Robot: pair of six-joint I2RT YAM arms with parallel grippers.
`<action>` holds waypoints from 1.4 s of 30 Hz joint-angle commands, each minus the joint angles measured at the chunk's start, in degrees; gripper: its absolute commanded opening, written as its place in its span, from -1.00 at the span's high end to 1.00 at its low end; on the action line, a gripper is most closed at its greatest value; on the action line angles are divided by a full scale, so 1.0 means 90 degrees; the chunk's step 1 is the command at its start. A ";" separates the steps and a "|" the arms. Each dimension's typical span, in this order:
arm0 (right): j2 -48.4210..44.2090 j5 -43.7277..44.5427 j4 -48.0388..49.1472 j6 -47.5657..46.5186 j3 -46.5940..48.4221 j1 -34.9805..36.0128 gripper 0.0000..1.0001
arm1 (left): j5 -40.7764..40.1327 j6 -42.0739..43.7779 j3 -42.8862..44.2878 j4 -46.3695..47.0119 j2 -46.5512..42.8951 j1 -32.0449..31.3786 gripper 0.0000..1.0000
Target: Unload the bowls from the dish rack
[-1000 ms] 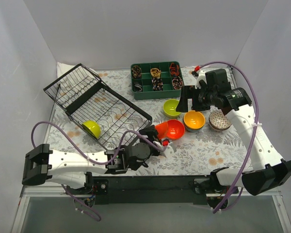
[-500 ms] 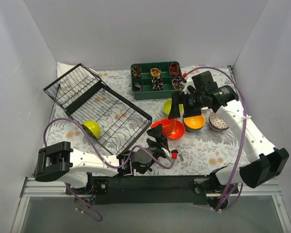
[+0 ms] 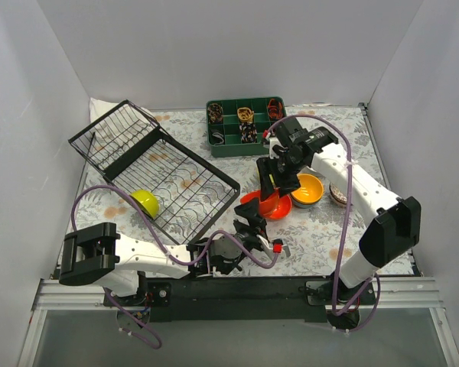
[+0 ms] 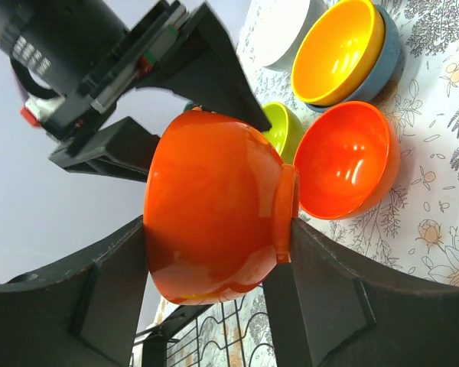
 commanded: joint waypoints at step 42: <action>-0.2614 0.1431 0.5288 -0.0117 -0.3696 -0.1325 0.97 | 0.2679 -0.9256 0.1983 -0.5652 -0.1357 0.2473 -0.96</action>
